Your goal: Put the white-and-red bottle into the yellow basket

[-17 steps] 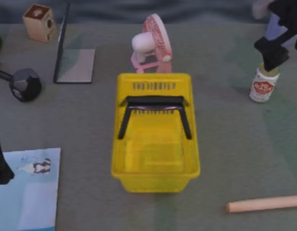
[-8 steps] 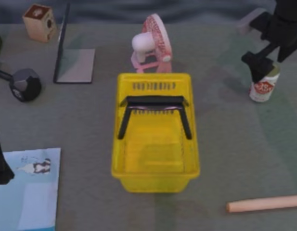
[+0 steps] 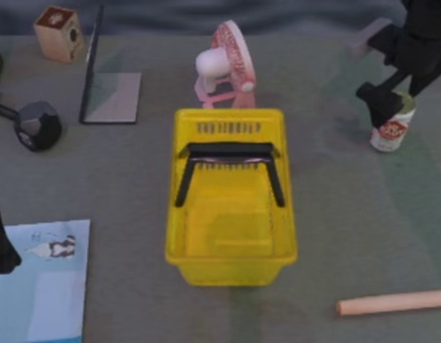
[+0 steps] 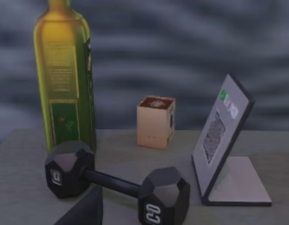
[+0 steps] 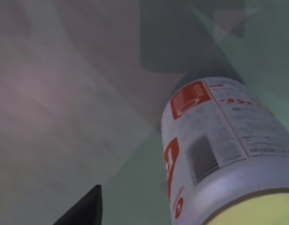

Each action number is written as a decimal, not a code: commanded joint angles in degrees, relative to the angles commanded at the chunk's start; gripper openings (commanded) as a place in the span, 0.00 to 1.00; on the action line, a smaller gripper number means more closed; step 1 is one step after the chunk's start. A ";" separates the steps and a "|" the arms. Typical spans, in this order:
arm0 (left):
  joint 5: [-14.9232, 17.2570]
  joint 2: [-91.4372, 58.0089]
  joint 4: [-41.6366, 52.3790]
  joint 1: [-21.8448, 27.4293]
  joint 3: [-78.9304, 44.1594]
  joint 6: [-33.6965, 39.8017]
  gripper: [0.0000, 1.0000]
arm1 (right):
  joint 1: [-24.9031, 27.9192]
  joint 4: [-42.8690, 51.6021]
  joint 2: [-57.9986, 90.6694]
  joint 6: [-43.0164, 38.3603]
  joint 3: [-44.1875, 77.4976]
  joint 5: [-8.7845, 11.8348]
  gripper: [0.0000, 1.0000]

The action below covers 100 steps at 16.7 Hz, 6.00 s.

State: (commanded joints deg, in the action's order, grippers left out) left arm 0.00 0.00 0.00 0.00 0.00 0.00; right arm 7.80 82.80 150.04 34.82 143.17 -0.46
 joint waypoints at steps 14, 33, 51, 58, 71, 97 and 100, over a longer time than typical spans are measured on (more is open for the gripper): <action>0.00 0.00 0.00 0.00 0.00 0.00 1.00 | 0.11 -8.87 -1.08 -0.12 -10.23 0.01 0.62; 0.00 0.00 0.00 0.00 0.00 0.00 1.00 | 0.04 -9.41 -1.13 -0.37 -10.51 0.37 0.00; 0.00 0.00 0.00 0.00 0.00 0.00 1.00 | 8.04 -97.51 -20.54 -24.88 -50.81 45.00 0.00; 0.00 0.00 0.00 0.00 0.00 0.00 1.00 | 10.95 -127.98 -29.62 -34.92 -68.78 61.41 0.00; 0.00 0.00 0.00 0.00 0.00 0.00 1.00 | 11.24 -139.03 -24.77 -36.48 -72.70 64.03 0.00; 0.00 0.00 0.00 0.00 0.00 0.00 1.00 | 11.68 -149.99 -15.93 -36.38 -75.05 63.88 1.00; 0.00 0.00 0.00 0.00 0.00 0.00 1.00 | 11.68 -149.99 -15.93 -36.38 -75.05 63.88 1.00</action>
State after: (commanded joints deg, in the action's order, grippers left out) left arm 0.00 0.00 0.00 0.00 0.00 0.00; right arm 19.48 -67.20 134.11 -1.56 68.12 63.41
